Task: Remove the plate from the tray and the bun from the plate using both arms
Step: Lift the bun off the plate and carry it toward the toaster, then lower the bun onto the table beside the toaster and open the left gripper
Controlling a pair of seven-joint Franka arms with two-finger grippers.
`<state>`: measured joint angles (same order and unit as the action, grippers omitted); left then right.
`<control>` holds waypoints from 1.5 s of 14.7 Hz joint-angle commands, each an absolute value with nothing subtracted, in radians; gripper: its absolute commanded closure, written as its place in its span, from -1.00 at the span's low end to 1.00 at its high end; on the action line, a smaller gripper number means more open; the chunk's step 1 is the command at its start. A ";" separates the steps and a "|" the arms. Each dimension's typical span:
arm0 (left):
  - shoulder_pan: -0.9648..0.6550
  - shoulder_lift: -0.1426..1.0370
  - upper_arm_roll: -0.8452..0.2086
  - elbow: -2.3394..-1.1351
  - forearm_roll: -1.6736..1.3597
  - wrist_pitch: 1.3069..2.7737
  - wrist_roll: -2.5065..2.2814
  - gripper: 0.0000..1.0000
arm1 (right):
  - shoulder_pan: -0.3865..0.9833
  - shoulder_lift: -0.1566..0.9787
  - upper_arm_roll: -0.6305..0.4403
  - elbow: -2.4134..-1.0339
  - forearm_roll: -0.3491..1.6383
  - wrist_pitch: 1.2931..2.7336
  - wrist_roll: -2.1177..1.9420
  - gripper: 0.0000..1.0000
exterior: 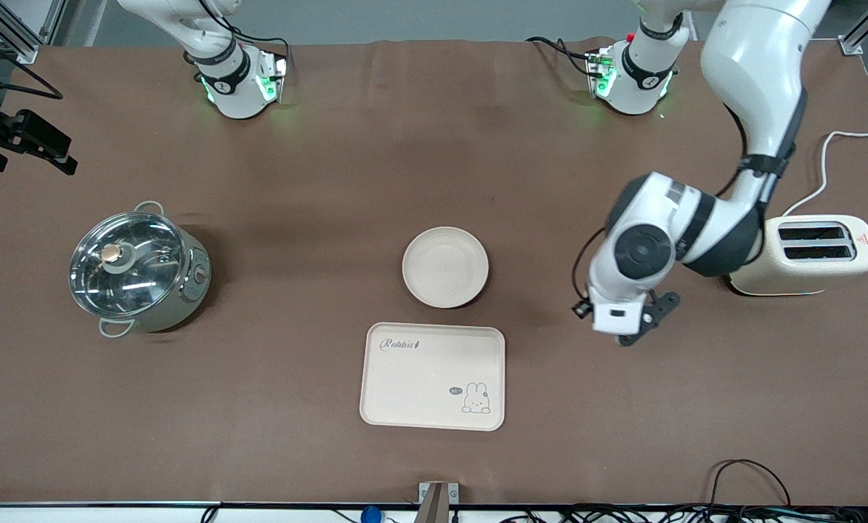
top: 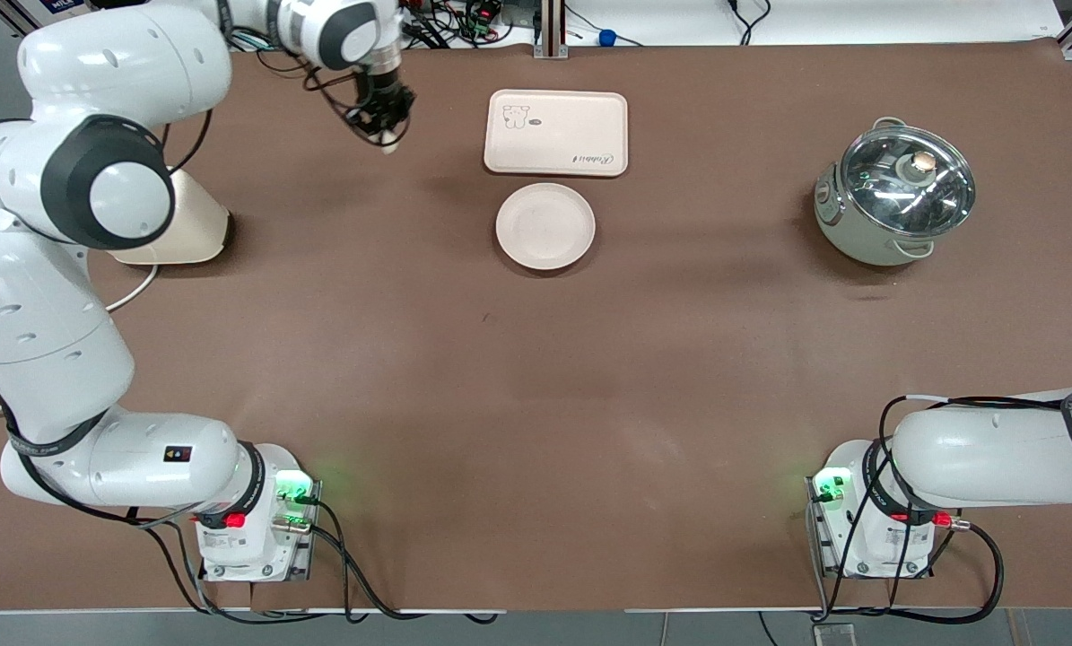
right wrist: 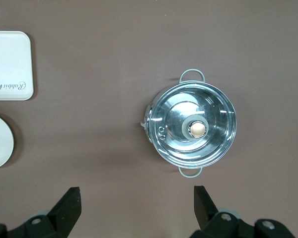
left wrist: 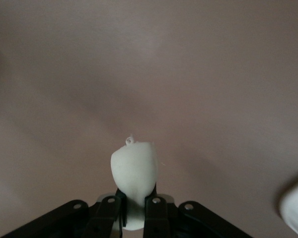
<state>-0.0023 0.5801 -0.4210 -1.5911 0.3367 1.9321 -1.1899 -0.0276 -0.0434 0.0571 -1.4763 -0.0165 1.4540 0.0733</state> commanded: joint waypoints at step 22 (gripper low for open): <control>0.265 0.259 -0.522 -1.429 0.200 1.563 -0.505 -1.00 | 0.051 -0.057 0.052 -1.499 -0.029 1.470 0.114 -1.00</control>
<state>0.2364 0.2756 -0.5197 -1.5428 0.2460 1.7124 -0.6337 0.0401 -0.0435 0.0577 -1.4862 -0.0165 1.4608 0.0949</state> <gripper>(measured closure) 0.000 0.000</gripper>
